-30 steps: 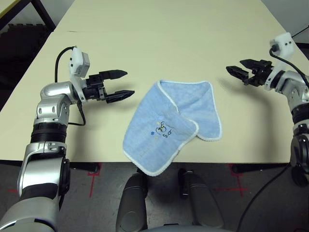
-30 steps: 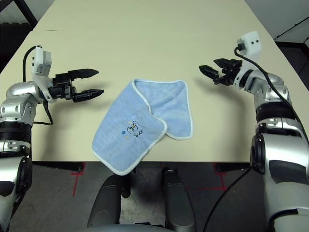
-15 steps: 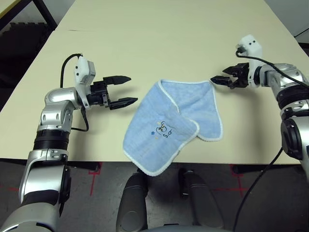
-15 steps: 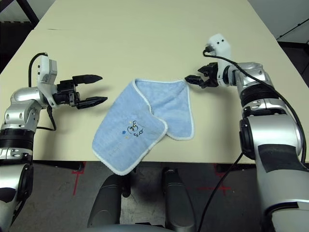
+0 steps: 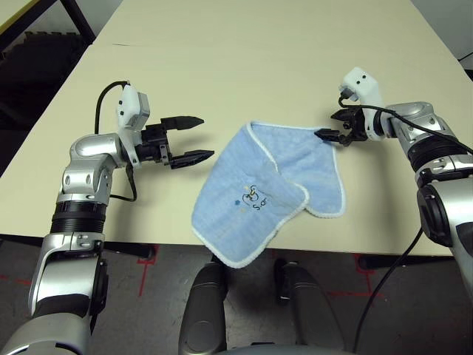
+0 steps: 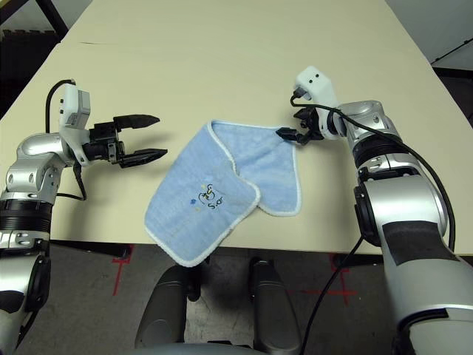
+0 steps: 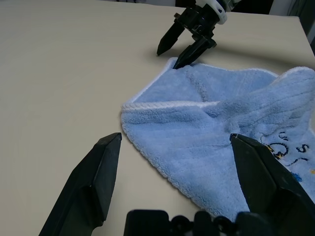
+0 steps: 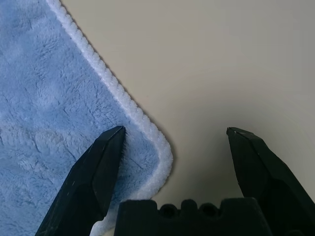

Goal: Fold the towel and set it aside.

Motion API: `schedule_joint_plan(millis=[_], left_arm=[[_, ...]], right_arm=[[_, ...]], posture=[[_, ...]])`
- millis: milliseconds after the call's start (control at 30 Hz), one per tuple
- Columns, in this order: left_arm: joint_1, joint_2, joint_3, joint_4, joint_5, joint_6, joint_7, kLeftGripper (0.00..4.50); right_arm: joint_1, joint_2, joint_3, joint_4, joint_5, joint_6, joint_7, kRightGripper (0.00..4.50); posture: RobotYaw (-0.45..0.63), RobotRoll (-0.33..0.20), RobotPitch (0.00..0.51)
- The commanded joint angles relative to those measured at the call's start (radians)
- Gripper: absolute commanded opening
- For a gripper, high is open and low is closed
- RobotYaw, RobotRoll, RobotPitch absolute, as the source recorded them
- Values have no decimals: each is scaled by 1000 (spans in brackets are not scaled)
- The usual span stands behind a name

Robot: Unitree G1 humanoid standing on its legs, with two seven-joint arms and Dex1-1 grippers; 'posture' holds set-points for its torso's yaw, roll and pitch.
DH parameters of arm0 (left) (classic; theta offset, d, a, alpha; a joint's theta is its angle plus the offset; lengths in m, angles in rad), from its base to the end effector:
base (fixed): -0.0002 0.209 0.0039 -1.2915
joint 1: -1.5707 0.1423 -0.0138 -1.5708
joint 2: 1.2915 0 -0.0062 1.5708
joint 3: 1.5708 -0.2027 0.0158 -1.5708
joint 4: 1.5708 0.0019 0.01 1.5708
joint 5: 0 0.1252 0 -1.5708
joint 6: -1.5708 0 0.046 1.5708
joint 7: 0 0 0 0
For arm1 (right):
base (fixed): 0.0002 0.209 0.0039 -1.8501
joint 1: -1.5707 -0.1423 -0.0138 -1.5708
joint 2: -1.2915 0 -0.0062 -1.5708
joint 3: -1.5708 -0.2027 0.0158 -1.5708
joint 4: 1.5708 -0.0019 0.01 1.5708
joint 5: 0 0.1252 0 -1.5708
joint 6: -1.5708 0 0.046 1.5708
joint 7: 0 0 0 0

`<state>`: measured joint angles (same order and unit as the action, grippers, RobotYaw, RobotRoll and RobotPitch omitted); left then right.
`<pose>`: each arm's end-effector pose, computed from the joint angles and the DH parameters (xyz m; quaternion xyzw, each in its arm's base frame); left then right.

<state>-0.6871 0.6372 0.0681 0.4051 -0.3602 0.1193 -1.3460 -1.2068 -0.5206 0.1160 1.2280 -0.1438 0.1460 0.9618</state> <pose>0.3062 0.2773 0.1783 0.1435 -0.0343 -0.5561 0.8179 0.3717 -0.2454 0.1976 -0.2234 0.2072 0.3350 0.8916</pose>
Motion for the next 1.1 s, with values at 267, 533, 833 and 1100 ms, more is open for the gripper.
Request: schedule_joint_plan(millis=[267, 533, 833, 1100], left_arm=[[7, -2, -13, 4, -4, 13, -9, 4500], [12, 0, -12, 1, -5, 21, -10, 4500], [0, -34, -15, 27, -1, 24, 16, 4500], [-24, -62, -22, 65, 8, 5, 29, 4500]], right_arm=[[5, 2, 21, 23, -37, 2, 24, 1728], [-18, -17, -46, 8, 21, 14, 57, 36], [-30, 22, -227, -113, 217, -225, 76, 36], [-222, 81, -333, -153, 336, -377, -5, 36]], posture=[[65, 0, 282], [54, 0, 274], [30, 0, 264], [19, 0, 256]])
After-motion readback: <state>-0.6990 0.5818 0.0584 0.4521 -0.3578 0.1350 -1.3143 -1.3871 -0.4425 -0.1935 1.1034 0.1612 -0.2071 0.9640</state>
